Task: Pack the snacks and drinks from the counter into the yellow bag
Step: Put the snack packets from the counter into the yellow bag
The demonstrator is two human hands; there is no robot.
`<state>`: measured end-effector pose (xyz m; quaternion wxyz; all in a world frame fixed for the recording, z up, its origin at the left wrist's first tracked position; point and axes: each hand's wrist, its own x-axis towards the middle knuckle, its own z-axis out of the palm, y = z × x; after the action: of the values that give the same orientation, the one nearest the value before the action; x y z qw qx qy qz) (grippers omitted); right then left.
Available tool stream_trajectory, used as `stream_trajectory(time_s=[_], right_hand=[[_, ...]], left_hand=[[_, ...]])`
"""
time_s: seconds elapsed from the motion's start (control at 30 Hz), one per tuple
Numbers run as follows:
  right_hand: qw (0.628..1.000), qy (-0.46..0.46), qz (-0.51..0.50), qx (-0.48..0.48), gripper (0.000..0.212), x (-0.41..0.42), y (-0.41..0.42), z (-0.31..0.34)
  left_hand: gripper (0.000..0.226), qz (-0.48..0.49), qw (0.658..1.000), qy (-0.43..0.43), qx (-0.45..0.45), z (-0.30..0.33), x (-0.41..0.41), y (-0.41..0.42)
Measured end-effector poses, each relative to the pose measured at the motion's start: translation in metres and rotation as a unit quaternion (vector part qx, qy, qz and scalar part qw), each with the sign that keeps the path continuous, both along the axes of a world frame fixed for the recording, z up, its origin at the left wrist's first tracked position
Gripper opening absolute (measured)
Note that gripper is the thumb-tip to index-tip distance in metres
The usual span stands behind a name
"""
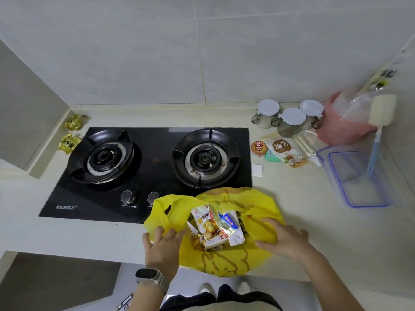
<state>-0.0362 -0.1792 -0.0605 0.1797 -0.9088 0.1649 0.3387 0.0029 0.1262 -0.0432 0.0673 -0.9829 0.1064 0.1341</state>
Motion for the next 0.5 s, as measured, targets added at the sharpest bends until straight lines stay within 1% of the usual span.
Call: stream_trajectory(time_s=[0.03, 0.07, 0.1, 0.13, 0.17, 0.2, 0.23, 0.27, 0.3, 0.33, 0.37, 0.4, 0.43, 0.47, 0.5], right_hand=[[1.000, 0.005, 0.015, -0.008, 0.062, -0.004, 0.001, 0.000], [0.999, -0.005, 0.026, -0.020, 0.043, -0.007, 0.001, -0.001], [0.999, -0.019, 0.017, -0.022, 0.026, -0.009, 0.000, 0.000], [0.999, -0.044, -0.003, -0.011, 0.029, -0.011, -0.002, -0.002], [0.995, -0.084, -0.046, 0.035, 0.033, -0.014, -0.003, -0.003], [0.980, -0.125, -0.116, 0.107, 0.030, -0.016, -0.004, -0.004], [0.944, -0.172, -0.207, 0.189, 0.025, -0.018, -0.005, -0.004], [0.895, -0.213, -0.297, 0.256, 0.021, -0.019, -0.005, 0.001], [0.832, -0.245, -0.385, 0.315, 0.020, -0.020, -0.006, 0.005], [0.764, -0.259, -0.462, 0.367, 0.019, -0.020, -0.007, 0.011], [0.687, -0.263, -0.526, 0.428, 0.020, -0.021, -0.009, 0.015], [0.614, -0.256, -0.575, 0.477, 0.022, -0.023, -0.012, 0.020], [0.559, -0.249, -0.607, 0.507, 0.022, -0.025, -0.013, 0.026], [0.542, -0.243, -0.626, 0.504, 0.022, -0.028, -0.014, 0.030], [0.562, -0.242, -0.634, 0.473, 0.021, -0.032, -0.014, 0.032]], left_hand=[[0.054, 0.007, 1.000, 0.010, 0.016, -0.002, 0.000, 0.002], [0.043, 0.013, 1.000, 0.007, 0.008, -0.003, -0.001, 0.005], [0.032, 0.016, 1.000, 0.015, -0.005, 0.003, -0.003, 0.006], [0.021, 0.019, 0.999, 0.021, -0.014, 0.005, -0.002, 0.010], [0.021, 0.013, 1.000, 0.016, -0.024, 0.004, 0.000, 0.016], [0.027, -0.007, 1.000, 0.004, -0.023, 0.000, 0.003, 0.023], [0.028, -0.031, 0.999, -0.015, -0.028, -0.001, 0.003, 0.028], [0.022, -0.047, 0.997, -0.022, -0.052, 0.002, 0.004, 0.031], [0.010, -0.059, 0.993, -0.039, -0.098, 0.006, 0.004, 0.034], [0.007, -0.063, 0.985, -0.055, -0.151, 0.013, 0.004, 0.035], [0.017, -0.061, 0.977, -0.058, -0.198, 0.019, 0.004, 0.036], [0.021, -0.062, 0.965, -0.065, -0.246, 0.027, 0.003, 0.037], [0.021, -0.066, 0.953, -0.064, -0.288, 0.034, 0.002, 0.037], [0.021, -0.076, 0.943, -0.060, -0.320, 0.039, 0.000, 0.038], [0.021, -0.090, 0.935, -0.051, -0.340, 0.043, -0.002, 0.039]])
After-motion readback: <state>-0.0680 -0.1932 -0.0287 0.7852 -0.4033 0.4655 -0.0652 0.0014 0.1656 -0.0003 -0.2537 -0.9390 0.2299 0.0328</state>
